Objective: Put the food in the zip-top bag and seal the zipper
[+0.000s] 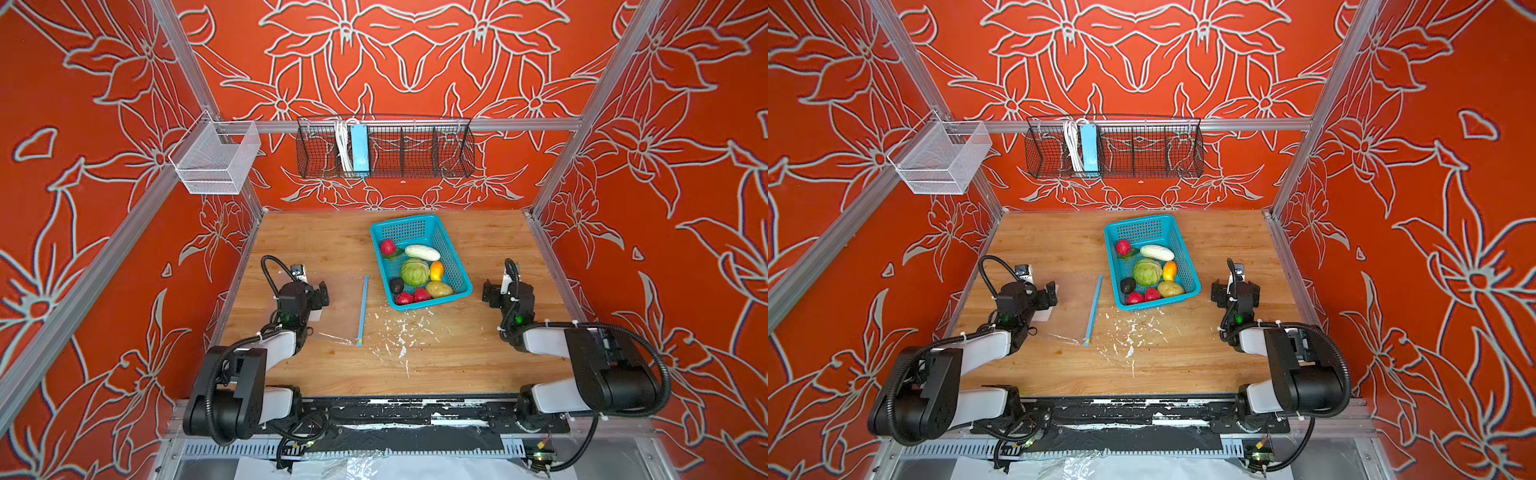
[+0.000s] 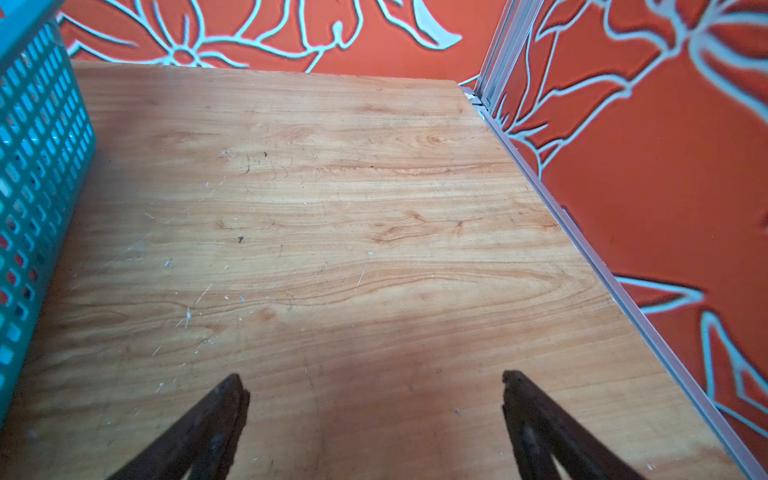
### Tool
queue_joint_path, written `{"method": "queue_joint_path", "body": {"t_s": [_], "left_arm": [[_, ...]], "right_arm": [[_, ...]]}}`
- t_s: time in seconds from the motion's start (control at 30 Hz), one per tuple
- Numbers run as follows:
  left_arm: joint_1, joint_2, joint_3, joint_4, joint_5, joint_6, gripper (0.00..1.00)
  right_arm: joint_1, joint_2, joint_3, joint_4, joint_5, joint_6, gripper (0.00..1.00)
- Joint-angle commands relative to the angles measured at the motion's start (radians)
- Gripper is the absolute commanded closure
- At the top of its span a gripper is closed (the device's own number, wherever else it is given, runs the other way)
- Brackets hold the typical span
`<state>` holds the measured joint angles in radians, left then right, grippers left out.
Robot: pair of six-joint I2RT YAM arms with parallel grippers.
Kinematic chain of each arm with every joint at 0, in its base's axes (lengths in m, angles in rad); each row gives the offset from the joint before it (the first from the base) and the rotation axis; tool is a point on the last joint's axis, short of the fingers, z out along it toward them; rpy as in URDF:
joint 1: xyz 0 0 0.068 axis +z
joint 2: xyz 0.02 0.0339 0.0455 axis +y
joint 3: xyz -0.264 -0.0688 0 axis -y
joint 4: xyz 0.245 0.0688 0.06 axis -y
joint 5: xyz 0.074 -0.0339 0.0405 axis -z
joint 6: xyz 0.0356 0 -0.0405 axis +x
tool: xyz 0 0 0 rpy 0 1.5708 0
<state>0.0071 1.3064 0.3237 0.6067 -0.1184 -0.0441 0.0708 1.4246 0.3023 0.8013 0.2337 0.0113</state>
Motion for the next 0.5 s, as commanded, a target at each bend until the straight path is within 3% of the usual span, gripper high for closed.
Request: {"method": "queue_joint_path", "body": {"t_s": [0.0,0.47], "left_arm": [[-0.001,0.007,0.013,-0.004,-0.004,0.009,0.03],[0.0,0.008,0.014,-0.007,-0.007,0.009,0.03]], "right_arm": [[-0.004,-0.014,0.011,0.014,-0.015,-0.004,0.02],[-0.003,-0.01,0.018,0.003,-0.017,-0.004,0.02]]}}
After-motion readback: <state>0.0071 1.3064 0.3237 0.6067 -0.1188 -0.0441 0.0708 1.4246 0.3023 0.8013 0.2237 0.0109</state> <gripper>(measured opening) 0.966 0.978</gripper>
